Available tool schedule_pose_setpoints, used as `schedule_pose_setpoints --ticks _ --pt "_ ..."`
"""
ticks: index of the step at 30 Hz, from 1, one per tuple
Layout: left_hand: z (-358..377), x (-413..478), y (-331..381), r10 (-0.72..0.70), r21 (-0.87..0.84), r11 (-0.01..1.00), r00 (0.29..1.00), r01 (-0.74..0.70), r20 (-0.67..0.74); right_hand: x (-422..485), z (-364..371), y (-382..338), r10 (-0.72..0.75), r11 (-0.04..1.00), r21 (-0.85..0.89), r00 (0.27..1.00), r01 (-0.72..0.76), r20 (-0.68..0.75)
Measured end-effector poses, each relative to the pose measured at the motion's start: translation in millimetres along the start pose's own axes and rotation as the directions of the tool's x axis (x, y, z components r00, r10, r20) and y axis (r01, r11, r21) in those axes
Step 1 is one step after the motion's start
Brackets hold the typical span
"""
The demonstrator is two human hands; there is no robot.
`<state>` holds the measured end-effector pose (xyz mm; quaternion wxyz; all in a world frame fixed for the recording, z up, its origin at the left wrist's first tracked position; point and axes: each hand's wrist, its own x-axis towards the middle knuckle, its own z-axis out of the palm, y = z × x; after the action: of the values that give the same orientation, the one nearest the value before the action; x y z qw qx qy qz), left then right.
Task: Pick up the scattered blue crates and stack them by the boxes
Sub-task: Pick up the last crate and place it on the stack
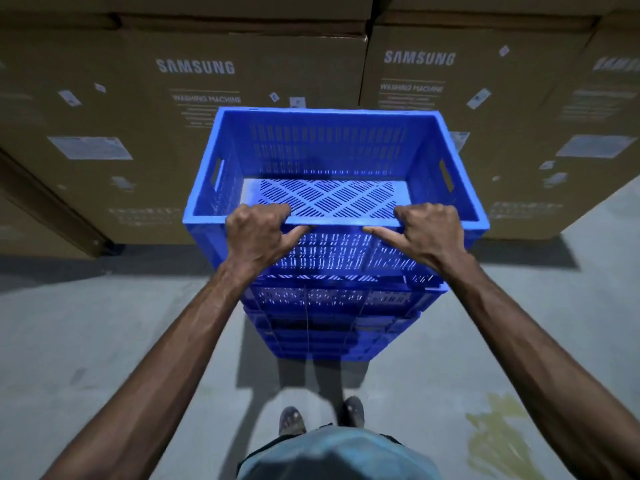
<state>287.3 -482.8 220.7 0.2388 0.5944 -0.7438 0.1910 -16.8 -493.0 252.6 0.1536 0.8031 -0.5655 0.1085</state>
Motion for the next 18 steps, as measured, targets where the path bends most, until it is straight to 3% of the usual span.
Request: schedule_pose_setpoints --ticks 4,9,18 --pt "0.7 2.7 0.5 0.039 -0.017 0.999 0.999 -0.039 -0.037 -16.1 2.7 -1.7 0.042 0.999 0.003 0.998 -0.042 -0.050" --pt "4.9 -3.4 24.3 0.009 -0.020 1.000 1.000 -0.009 -0.011 -9.2 -2.2 16.4 0.031 0.999 0.007 0.999 -0.031 0.015" --pt "6.4 -6.2 6.8 0.090 -0.005 0.996 0.996 -0.090 -0.019 -22.1 -3.1 -1.3 0.055 0.998 -0.030 0.998 -0.055 0.000"
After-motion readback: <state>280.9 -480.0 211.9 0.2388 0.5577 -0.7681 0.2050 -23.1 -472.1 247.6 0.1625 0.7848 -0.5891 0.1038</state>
